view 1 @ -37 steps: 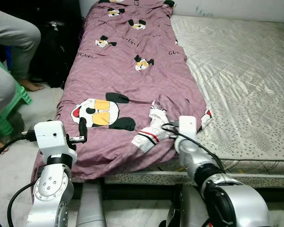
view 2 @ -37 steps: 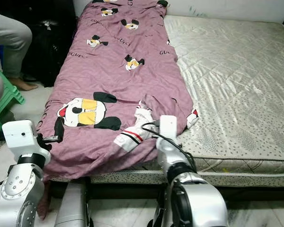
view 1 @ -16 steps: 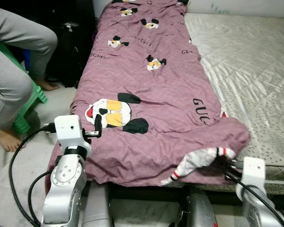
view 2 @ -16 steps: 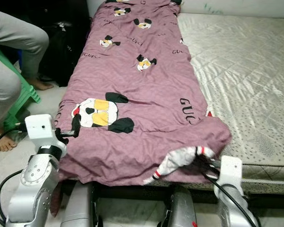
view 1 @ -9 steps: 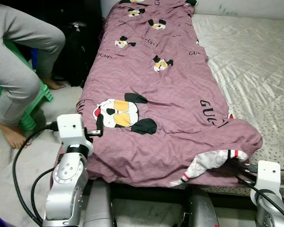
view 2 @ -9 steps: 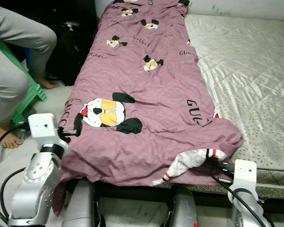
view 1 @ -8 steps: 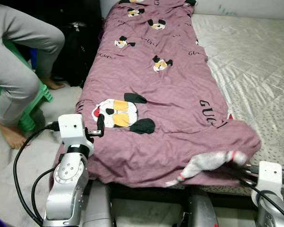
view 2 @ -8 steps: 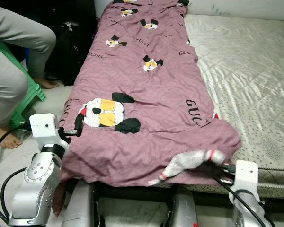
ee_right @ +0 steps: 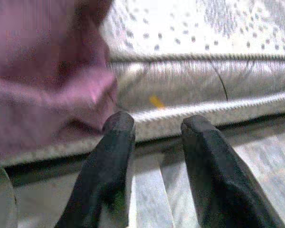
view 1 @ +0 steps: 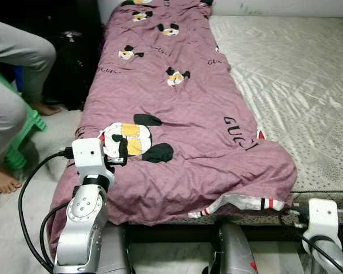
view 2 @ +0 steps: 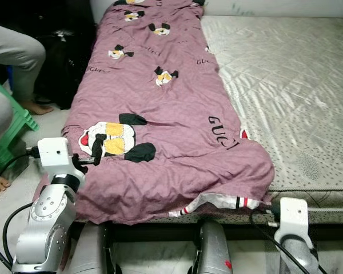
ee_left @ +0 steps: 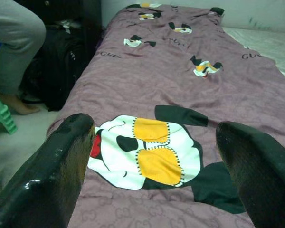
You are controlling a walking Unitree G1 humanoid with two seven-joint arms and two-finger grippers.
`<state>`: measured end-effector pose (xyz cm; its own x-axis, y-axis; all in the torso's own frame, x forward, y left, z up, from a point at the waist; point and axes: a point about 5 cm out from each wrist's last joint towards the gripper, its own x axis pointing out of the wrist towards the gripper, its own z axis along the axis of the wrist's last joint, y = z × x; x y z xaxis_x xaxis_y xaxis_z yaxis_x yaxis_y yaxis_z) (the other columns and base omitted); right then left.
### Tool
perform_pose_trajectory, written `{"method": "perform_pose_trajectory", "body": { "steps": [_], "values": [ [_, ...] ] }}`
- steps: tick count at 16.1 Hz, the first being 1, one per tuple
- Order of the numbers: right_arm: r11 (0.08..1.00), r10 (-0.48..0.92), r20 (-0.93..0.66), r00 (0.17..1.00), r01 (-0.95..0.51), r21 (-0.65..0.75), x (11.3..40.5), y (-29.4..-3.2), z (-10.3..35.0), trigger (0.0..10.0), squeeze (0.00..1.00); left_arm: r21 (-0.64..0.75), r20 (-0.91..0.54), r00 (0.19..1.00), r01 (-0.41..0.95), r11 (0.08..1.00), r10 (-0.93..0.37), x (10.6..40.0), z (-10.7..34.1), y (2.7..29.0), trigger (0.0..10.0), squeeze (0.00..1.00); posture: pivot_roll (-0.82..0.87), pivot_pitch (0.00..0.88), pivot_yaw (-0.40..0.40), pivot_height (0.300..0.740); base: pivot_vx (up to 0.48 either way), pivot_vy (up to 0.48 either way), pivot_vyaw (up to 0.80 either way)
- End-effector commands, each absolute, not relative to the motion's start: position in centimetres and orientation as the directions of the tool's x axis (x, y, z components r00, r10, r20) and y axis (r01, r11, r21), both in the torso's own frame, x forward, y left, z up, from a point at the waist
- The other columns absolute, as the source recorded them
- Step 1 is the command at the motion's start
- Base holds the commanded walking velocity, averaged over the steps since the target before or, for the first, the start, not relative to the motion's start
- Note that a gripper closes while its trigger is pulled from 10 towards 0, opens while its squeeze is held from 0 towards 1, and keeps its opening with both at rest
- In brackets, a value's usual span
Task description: Clean up the room
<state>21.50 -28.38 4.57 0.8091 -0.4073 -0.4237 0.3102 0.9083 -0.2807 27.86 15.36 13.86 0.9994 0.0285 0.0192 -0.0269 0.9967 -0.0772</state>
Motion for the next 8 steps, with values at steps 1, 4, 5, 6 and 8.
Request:
{"method": "perform_pose_trajectory", "body": {
  "steps": [1, 4, 5, 6, 8],
  "values": [
    [0.918, -0.384, -0.373, 0.845, 0.305, -0.253, 22.3, -28.1, 5.6, 10.0, 1.0, -0.085, 0.022, 0.999, -0.03, 0.996, 0.032, 27.9, 13.9, 15.5, 10.0, 0.0, 0.0, 0.061, -0.009, 0.544, 0.0, 0.0, 0.0],
    [0.961, -0.245, -0.362, 0.899, 0.175, -0.216, 23.8, -26.7, 5.9, 10.0, 0.53, -0.086, 0.034, 0.999, -0.029, 0.996, 0.032, 28.1, 14.0, 15.5, 10.0, 0.0, 0.0, 0.053, -0.008, 0.544, 0.0, 0.0, 0.0],
    [0.967, -0.228, -0.367, 0.902, 0.166, -0.191, 24.0, -26.6, 5.8, 10.0, 0.13, -0.087, 0.039, 0.999, -0.029, 0.996, 0.032, 28.1, 14.1, 15.5, 10.0, 0.0, 0.0, 0.053, -0.008, 0.544, 0.0, 0.0, 0.0],
    [0.986, -0.115, -0.444, 0.889, 0.049, -0.158, 23.9, -25.7, 4.8, 10.0, 0.0, -0.086, 0.041, 0.999, -0.029, 0.996, 0.033, 28.1, 14.2, 15.5, 10.0, 0.0, 0.0, 0.051, -0.009, 0.544, 0.0, 0.0, 0.0],
    [0.989, -0.073, -0.493, 0.867, -0.001, -0.148, 23.5, -25.6, 3.9, 10.0, 0.0, -0.085, 0.04, 0.999, -0.029, 0.996, 0.032, 28.0, 14.1, 15.6, 10.0, 0.0, 0.01, 0.051, -0.011, 0.544, 0.0, 0.0, 0.0]
  ]
}}
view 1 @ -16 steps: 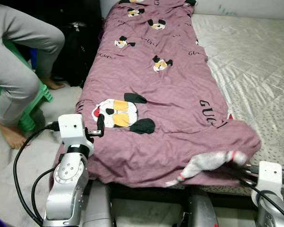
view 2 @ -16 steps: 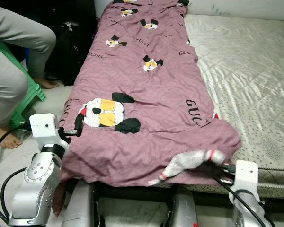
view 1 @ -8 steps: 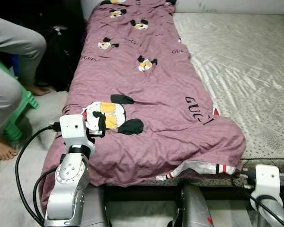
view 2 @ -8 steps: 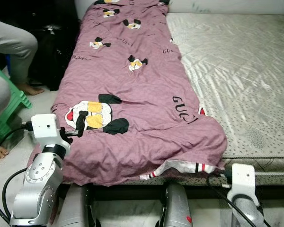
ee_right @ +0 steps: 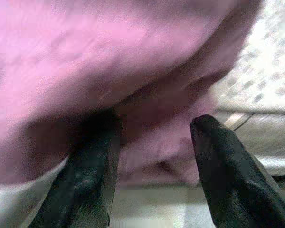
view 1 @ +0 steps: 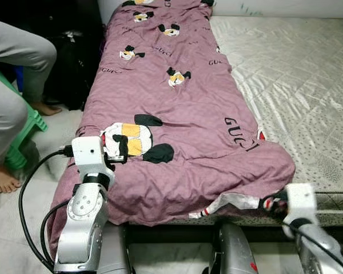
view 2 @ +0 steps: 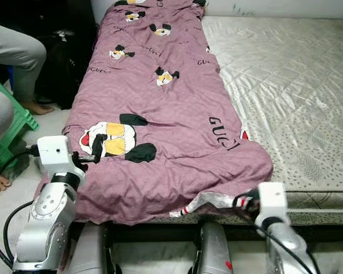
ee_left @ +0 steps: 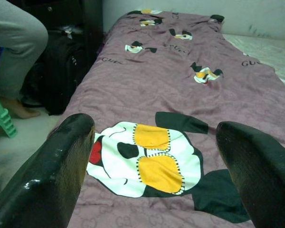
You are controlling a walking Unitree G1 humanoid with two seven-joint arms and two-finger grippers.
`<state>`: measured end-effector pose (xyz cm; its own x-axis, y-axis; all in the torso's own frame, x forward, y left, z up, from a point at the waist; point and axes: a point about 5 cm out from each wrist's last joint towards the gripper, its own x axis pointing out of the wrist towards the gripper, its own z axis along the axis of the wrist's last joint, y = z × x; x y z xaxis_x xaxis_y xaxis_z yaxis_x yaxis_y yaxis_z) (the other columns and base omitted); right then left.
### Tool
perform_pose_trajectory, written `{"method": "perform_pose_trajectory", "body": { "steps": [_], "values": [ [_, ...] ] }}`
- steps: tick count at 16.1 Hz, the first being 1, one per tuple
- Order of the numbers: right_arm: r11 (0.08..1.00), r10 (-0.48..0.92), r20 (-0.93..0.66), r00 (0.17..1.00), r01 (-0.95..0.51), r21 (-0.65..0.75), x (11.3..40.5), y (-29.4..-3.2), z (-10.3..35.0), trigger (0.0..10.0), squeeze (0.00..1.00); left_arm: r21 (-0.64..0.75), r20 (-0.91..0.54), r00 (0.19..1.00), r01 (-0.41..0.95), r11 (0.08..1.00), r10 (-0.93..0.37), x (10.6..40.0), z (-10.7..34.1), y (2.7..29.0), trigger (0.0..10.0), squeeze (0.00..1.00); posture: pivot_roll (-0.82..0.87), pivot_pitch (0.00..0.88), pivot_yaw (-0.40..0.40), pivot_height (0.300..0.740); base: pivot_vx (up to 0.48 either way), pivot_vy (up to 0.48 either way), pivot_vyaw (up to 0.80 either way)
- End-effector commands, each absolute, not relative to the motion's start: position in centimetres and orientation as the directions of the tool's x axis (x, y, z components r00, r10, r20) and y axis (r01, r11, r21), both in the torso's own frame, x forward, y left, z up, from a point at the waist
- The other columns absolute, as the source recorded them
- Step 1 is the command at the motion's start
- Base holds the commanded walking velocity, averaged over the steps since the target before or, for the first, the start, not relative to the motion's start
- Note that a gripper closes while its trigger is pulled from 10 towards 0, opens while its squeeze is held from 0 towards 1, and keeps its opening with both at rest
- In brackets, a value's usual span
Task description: Clean up the room
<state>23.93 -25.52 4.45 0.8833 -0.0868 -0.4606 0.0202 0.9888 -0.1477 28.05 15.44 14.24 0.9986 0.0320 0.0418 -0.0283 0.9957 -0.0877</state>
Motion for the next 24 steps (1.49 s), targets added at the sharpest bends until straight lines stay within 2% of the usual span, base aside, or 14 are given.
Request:
{"method": "perform_pose_trajectory", "body": {
  "steps": [1, 2, 5, 8, 9, 13, 14, 15, 21, 24],
  "values": [
    [0.989, -0.07, -0.492, 0.868, -0.005, -0.149, 23.5, -25.6, 3.8, 10.0, 0.0, -0.085, 0.04, 0.999, -0.029, 0.996, 0.032, 28.0, 14.1, 15.6, 10.0, 0.0, 0.01, 0.049, -0.014, 0.544, 0.0, 0.0, 0.0],
    [0.985, -0.03, -0.494, 0.869, -0.058, -0.162, 23.3, -25.5, 3.8, 10.0, 0.0, -0.084, 0.042, 0.998, -0.033, 0.996, 0.036, 28.0, 14.1, 15.7, 10.0, 0.0, 0.01, 0.049, -0.014, 0.544, 0.0, 0.0, 0.0],
    [0.985, -0.053, -0.487, 0.872, -0.034, -0.168, 22.9, -26.4, 3.5, 10.0, 0.0, -0.084, 0.042, 0.998, -0.035, 0.996, 0.039, 28.0, 14.0, 15.7, 10.0, 0.0, 0.01, 0.044, -0.014, 0.544, 0.0, 0.0, 0.0],
    [0.994, 0.036, -0.455, 0.89, -0.08, -0.078, 23.0, -25.0, 4.0, 10.0, 0.0, -0.086, 0.046, 0.998, -0.032, 0.996, 0.037, 28.1, 14.1, 15.6, 10.0, 0.0, 0.0, 0.045, -0.01, 0.544, 0.0, 0.0, 0.0],
    [0.994, 0.072, -0.409, 0.91, -0.1, -0.047, 23.4, -24.4, 4.6, 10.0, 1.0, -0.086, 0.047, 0.998, -0.031, 0.996, 0.035, 28.1, 14.1, 15.7, 10.0, 0.0, 0.0, 0.047, -0.007, 0.544, 0.0, 0.0, 0.0],
    [0.993, 0.043, -0.239, 0.97, -0.067, -0.093, 25.5, -23.4, 7.3, 10.0, 1.0, -0.087, 0.054, 0.998, -0.034, 0.996, 0.039, 28.2, 14.3, 15.7, 10.0, 0.0, 0.01, 0.052, -0.003, 0.544, 0.0, 0.0, 0.0],
    [0.994, 0.022, -0.183, 0.983, -0.041, -0.102, 26.7, -22.4, 8.4, 10.0, 0.6, -0.088, 0.056, 0.998, -0.035, 0.995, 0.04, 28.2, 14.4, 15.6, 10.0, 0.0, 0.01, 0.054, -0.001, 0.544, 0.0, 0.0, 0.0],
    [0.995, 0.01, -0.163, 0.987, -0.027, -0.099, 27.3, -21.9, 8.7, 10.0, 0.0, -0.088, 0.057, 0.998, -0.035, 0.995, 0.04, 28.2, 14.4, 15.6, 10.0, 0.0, 0.01, 0.055, 0.0, 0.544, 0.0, 0.0, 0.0],
    [0.993, -0.017, -0.142, 0.99, 0.001, -0.115, 29.4, -20.0, 9.1, 10.0, 0.0, -0.087, 0.064, 0.997, -0.041, 0.995, 0.047, 28.3, 14.6, 15.7, 10.0, 0.0, 0.03, 0.054, -0.002, 0.544, 0.0, 0.0, 0.0],
    [0.985, -0.04, -0.126, 0.991, 0.019, -0.169, 28.6, -22.1, 9.5, 10.0, 0.0, -0.087, 0.063, 0.997, -0.047, 0.995, 0.053, 28.0, 14.5, 15.8, 10.0, 0.0, 0.02, 0.055, -0.009, 0.544, 0.0, 0.0, 0.0]
  ]
}}
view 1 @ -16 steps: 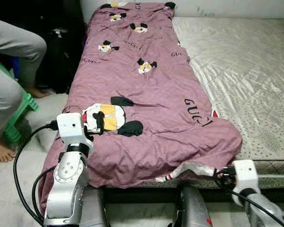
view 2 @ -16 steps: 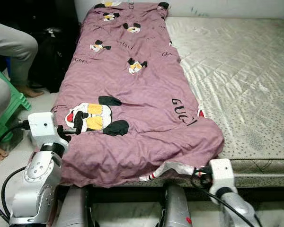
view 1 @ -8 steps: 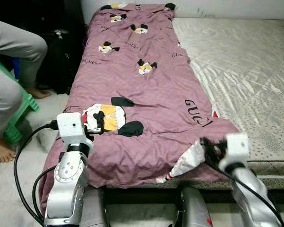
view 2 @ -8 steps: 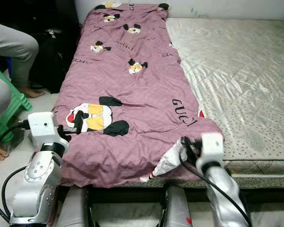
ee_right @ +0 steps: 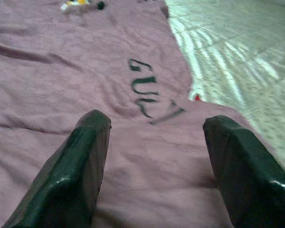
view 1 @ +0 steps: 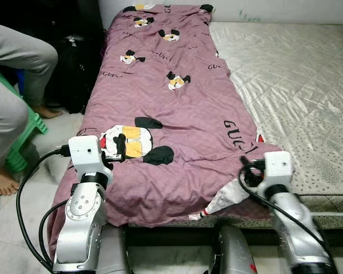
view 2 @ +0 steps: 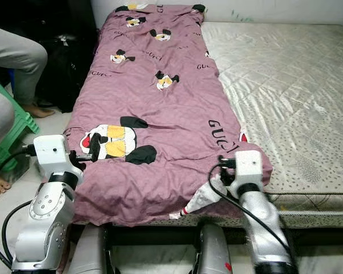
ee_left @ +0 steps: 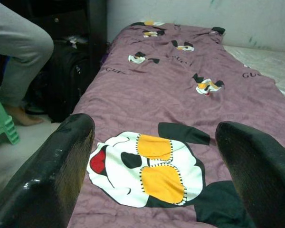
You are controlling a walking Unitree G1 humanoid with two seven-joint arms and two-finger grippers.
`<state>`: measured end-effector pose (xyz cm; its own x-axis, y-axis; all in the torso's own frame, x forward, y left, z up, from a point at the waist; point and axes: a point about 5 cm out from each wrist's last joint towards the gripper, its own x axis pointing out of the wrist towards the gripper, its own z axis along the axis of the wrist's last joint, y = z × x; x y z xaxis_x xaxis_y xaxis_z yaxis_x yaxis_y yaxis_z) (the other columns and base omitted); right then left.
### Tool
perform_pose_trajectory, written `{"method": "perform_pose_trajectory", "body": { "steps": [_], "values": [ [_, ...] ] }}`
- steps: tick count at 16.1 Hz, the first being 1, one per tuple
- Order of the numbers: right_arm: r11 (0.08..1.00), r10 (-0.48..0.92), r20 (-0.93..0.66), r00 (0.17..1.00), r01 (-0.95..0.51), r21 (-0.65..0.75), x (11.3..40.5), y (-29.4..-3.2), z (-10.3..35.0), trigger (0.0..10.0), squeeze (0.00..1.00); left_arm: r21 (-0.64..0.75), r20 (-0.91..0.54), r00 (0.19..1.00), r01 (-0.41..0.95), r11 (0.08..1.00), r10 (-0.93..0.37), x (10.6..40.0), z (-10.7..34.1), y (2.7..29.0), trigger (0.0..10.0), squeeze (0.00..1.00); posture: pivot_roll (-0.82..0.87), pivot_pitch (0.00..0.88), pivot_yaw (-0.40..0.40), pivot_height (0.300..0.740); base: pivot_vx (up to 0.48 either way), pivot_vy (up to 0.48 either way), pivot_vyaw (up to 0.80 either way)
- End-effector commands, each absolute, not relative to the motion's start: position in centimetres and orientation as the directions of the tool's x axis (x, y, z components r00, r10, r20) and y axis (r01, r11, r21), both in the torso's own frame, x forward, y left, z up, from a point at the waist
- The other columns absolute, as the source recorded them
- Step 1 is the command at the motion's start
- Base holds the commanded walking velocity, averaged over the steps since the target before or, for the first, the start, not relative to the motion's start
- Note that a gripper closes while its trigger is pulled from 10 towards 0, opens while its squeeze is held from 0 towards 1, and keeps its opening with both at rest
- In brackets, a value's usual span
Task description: Clean up the room
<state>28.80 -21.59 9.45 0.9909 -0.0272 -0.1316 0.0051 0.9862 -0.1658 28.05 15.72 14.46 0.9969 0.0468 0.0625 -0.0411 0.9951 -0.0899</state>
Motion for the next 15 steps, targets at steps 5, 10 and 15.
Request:
{"method": "perform_pose_trajectory", "body": {
  "steps": [5, 10, 15],
  "values": [
    [0.968, 0.01, -0.28, 0.96, -0.079, -0.237, 25.3, -23.2, 7.5, 10.0, 0.0, -0.089, 0.058, 0.997, -0.047, 0.995, 0.052, 27.9, 14.4, 15.9, 10.0, 0.0, 0.0, 0.058, -0.01, 0.544, 0.0, 0.0, 0.0],
    [0.97, -0.064, -0.335, 0.94, -0.021, -0.244, 26.3, -24.1, 7.6, 10.0, 0.0, -0.093, 0.063, 0.997, -0.036, 0.995, 0.042, 28.3, 14.5, 15.6, 10.0, 0.0, 0.0, 0.054, -0.007, 0.544, 0.0, 0.0, 0.0],
    [0.924, -0.254, -0.168, 0.953, 0.187, -0.334, 29.4, -26.0, 11.9, 10.0, 0.0, -0.09, 0.064, 0.997, -0.044, 0.995, 0.05, 28.3, 14.5, 15.8, 10.0, 0.0, 0.01, 0.046, -0.014, 0.544, 0.0, 0.0, 0.0]
  ]
}}
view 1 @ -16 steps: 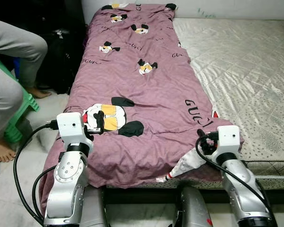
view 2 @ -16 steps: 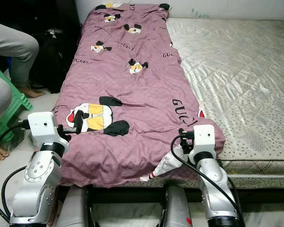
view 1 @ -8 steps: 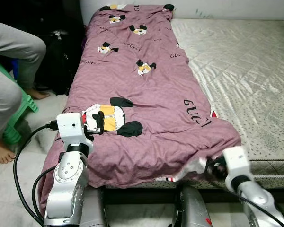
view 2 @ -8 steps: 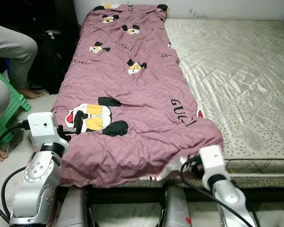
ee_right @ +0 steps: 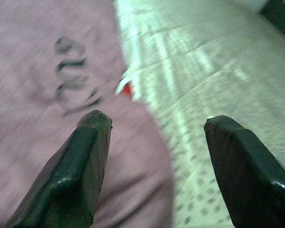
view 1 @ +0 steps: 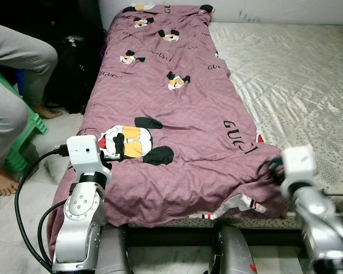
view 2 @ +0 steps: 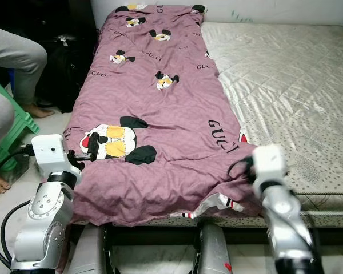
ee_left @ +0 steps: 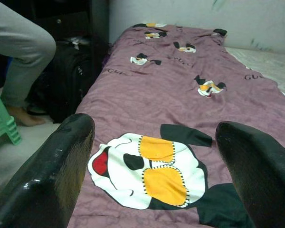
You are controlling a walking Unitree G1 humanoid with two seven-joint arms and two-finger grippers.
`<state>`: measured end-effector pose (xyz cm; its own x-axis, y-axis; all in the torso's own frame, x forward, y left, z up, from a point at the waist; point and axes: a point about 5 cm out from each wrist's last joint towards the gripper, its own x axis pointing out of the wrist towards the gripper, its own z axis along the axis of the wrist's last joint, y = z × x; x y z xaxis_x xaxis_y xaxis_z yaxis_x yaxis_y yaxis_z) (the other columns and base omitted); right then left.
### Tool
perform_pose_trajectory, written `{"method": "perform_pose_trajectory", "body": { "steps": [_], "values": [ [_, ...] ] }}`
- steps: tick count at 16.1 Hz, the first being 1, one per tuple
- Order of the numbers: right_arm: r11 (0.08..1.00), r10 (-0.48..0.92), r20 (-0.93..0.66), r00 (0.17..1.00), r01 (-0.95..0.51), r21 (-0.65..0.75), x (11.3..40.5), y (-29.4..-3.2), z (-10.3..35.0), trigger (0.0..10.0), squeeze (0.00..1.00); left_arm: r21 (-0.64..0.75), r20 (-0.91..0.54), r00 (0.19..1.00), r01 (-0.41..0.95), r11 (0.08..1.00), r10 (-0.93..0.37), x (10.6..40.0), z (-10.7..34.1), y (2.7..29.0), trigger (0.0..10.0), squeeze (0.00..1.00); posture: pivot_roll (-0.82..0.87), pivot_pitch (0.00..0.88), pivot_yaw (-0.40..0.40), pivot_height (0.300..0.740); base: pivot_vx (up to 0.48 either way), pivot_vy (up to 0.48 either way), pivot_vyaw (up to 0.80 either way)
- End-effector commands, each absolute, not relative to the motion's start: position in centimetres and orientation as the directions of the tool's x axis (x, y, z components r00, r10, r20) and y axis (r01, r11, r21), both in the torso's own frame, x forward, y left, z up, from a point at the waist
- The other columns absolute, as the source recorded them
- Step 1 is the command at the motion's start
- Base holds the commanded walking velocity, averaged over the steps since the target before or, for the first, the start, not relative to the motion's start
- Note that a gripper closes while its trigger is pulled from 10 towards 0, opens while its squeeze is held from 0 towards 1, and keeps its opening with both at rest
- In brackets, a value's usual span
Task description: Clean up the room
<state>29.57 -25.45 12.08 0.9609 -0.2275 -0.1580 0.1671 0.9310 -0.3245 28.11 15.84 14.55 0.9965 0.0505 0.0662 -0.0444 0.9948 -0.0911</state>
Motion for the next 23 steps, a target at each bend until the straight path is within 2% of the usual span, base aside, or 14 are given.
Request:
{"method": "perform_pose_trajectory", "body": {
  "steps": [1, 4, 5, 7, 10, 12, 13, 16, 17, 21, 22, 23],
  "values": [
    [0.937, -0.243, -0.101, 0.965, 0.207, -0.282, 29.8, -25.7, 12.8, 10.0, 0.0, -0.091, 0.064, 0.997, -0.045, 0.995, 0.051, 28.2, 14.5, 15.8, 10.0, 0.0, 0.01, 0.046, -0.014, 0.544, 0.0, 0.0, 0.0],
    [0.967, -0.171, -0.065, 0.983, 0.155, -0.2, 30.9, -23.4, 13.3, 10.0, 0.0, -0.093, 0.062, 0.997, -0.042, 0.995, 0.047, 28.3, 14.5, 15.7, 10.0, 0.0, 0.01, 0.05, -0.009, 0.544, 0.0, 0.0, 0.0],
    [0.983, -0.094, -0.083, 0.992, 0.08, -0.163, 32.4, -20.8, 13.1, 10.0, 0.0, -0.093, 0.063, 0.997, -0.035, 0.995, 0.041, 28.3, 14.5, 15.5, 10.0, 0.0, 0.02, 0.05, -0.007, 0.544, 0.0, 0.0, 0.0],
    [0.986, 0.093, -0.215, 0.972, -0.119, -0.114, 35.0, -15.1, 11.1, 10.0, 0.0, -0.09, 0.069, 0.997, -0.026, 0.996, 0.033, 28.4, 14.8, 15.2, 10.0, 0.0, 0.06, 0.047, -0.012, 0.544, 0.0, 0.0, 0.0],
    [0.99, 0.111, -0.371, 0.922, -0.135, -0.038, 35.3, -13.8, 8.3, 10.0, 0.0, -0.079, 0.075, 0.996, -0.039, 0.996, 0.045, 28.3, 14.9, 15.7, 10.0, 0.0, 0.08, 0.045, -0.024, 0.544, 0.0, 0.0, 0.0],
    [1.0, -0.007, -0.506, 0.863, 0.013, 0.009, 34.3, -16.5, 5.9, 10.0, 0.0, -0.08, 0.075, 0.995, -0.058, 0.995, 0.064, 28.0, 14.9, 16.0, 10.0, 0.0, 0.09, 0.046, -0.037, 0.544, 0.0, 0.0, 0.0],
    [0.992, -0.104, -0.547, 0.831, 0.122, -0.003, 33.6, -19.1, 4.9, 10.0, 0.0, -0.081, 0.07, 0.995, -0.06, 0.995, 0.066, 27.8, 14.7, 15.9, 10.0, 0.0, 0.09, 0.049, -0.038, 0.544, 0.0, 0.0, 0.0],
    [0.971, -0.221, -0.556, 0.802, 0.235, -0.046, 32.8, -22.3, 4.3, 10.0, 0.0, -0.083, 0.063, 0.996, -0.058, 0.995, 0.063, 27.7, 14.5, 15.8, 10.0, 0.0, 0.08, 0.053, -0.033, 0.544, 0.0, 0.0, 0.0],
    [0.958, -0.272, -0.563, 0.781, 0.277, -0.079, 31.7, -24.0, 3.7, 10.0, 0.0, -0.081, 0.058, 0.997, -0.054, 0.995, 0.059, 27.6, 14.4, 15.8, 10.0, 0.0, 0.07, 0.054, -0.03, 0.544, 0.0, 0.0, 0.0],
    [0.946, -0.285, -0.645, 0.709, 0.316, -0.07, 27.4, -25.8, 1.8, 10.0, 0.0, -0.075, 0.05, 0.997, -0.048, 0.996, 0.052, 27.8, 14.3, 16.1, 10.0, 0.0, 0.03, 0.066, -0.016, 0.544, 0.0, 0.0, 0.0],
    [0.933, -0.294, -0.697, 0.654, 0.354, -0.061, 24.6, -26.4, 0.9, 10.0, 0.0, -0.076, 0.045, 0.998, -0.036, 0.996, 0.039, 27.9, 14.2, 15.8, 10.0, 0.0, 0.02, 0.07, -0.012, 0.544, 0.0, 0.0, 0.0],
    [0.927, -0.294, -0.715, 0.634, 0.372, -0.052, 23.5, -26.6, 0.7, 10.0, 0.0, -0.078, 0.043, 0.999, -0.029, 0.997, 0.033, 27.9, 14.2, 15.6, 10.0, 0.0, 0.02, 0.071, -0.011, 0.544, 0.0, 0.0, 0.0]
  ]
}}
